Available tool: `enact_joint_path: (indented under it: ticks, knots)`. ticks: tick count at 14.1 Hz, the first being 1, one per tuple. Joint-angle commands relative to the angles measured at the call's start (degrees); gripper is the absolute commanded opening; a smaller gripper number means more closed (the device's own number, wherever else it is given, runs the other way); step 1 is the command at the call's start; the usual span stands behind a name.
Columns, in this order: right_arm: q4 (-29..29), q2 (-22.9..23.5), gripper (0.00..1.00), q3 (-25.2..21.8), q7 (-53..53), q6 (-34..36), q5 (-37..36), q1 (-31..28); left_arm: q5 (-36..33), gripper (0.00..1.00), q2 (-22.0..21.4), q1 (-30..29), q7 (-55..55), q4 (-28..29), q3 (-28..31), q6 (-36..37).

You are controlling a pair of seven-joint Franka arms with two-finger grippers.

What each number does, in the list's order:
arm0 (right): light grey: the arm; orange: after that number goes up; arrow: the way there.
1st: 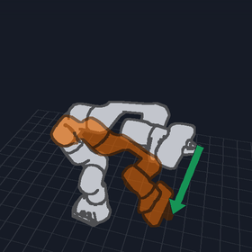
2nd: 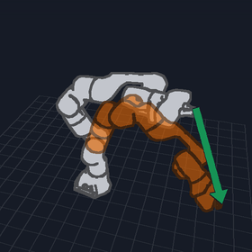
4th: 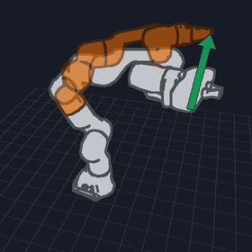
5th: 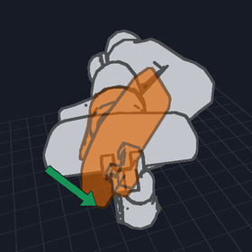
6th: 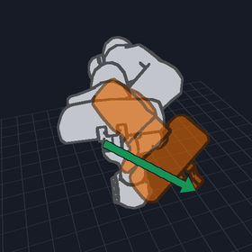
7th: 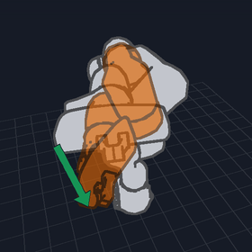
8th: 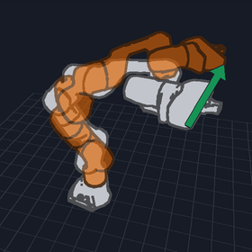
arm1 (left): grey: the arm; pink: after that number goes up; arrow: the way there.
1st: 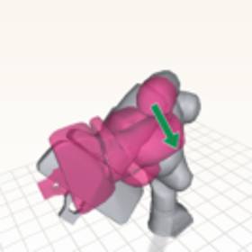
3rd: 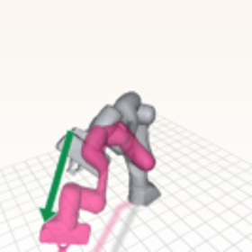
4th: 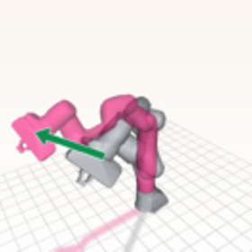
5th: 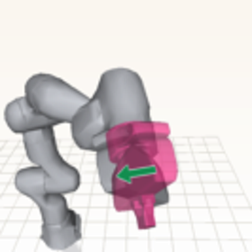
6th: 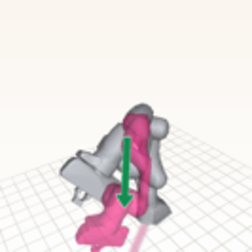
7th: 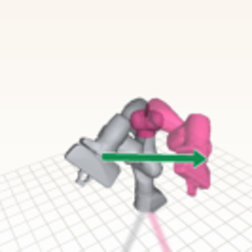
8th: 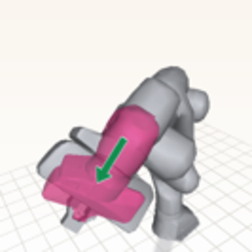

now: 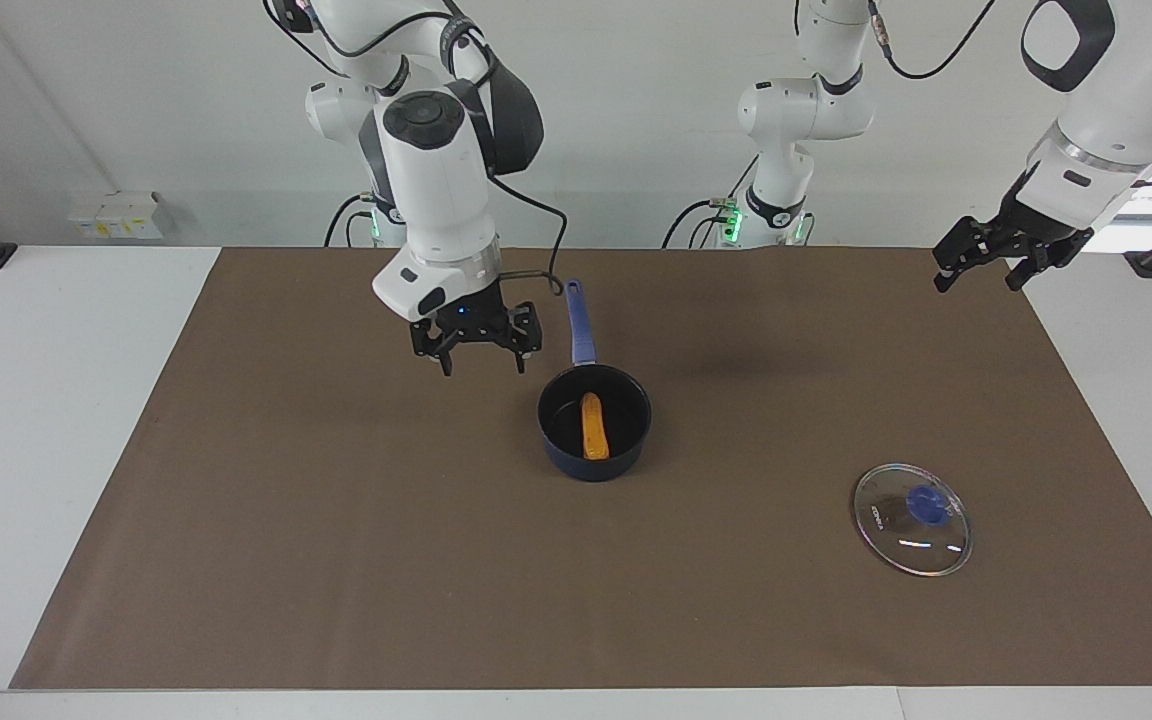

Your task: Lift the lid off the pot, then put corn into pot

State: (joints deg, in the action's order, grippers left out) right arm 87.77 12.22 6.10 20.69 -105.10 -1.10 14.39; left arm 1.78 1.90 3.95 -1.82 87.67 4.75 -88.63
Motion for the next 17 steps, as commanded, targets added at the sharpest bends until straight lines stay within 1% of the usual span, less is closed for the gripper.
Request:
enact_joint_path:
  ticks: [1,6,9,11,14,17]
  knots:
    - [1.2,-4.6,1.00,0.8,-4.1,4.4,-0.7,-3.0,-0.6,1.00,-0.1,0.0,-0.2,-0.3,0.0,-0.1]
    - [1.1,-10.9,1.00,0.6,-11.0,11.5,-0.1,-8.1,-0.6,1.00,-0.1,-0.1,-0.3,-0.3,0.0,-0.1]
    - [1.0,-13.6,1.00,0.1,-11.6,14.3,0.2,-9.6,-0.6,1.00,-0.1,-0.1,-0.3,-0.3,0.0,-0.1]
    - [-0.1,-14.9,1.00,-0.6,-11.6,16.5,0.5,-9.7,-0.6,1.00,-0.1,-0.2,-0.3,-0.3,0.0,-0.1]
    - [-2.3,-15.5,1.00,-1.9,-11.8,20.2,0.7,-9.8,-0.6,1.00,-0.1,-0.1,-0.3,-0.3,0.0,-0.1]
    - [-3.8,-17.0,1.00,-4.6,-14.3,22.8,1.4,-9.8,-0.6,1.00,-0.1,-0.1,-0.3,-0.3,0.0,-0.1]
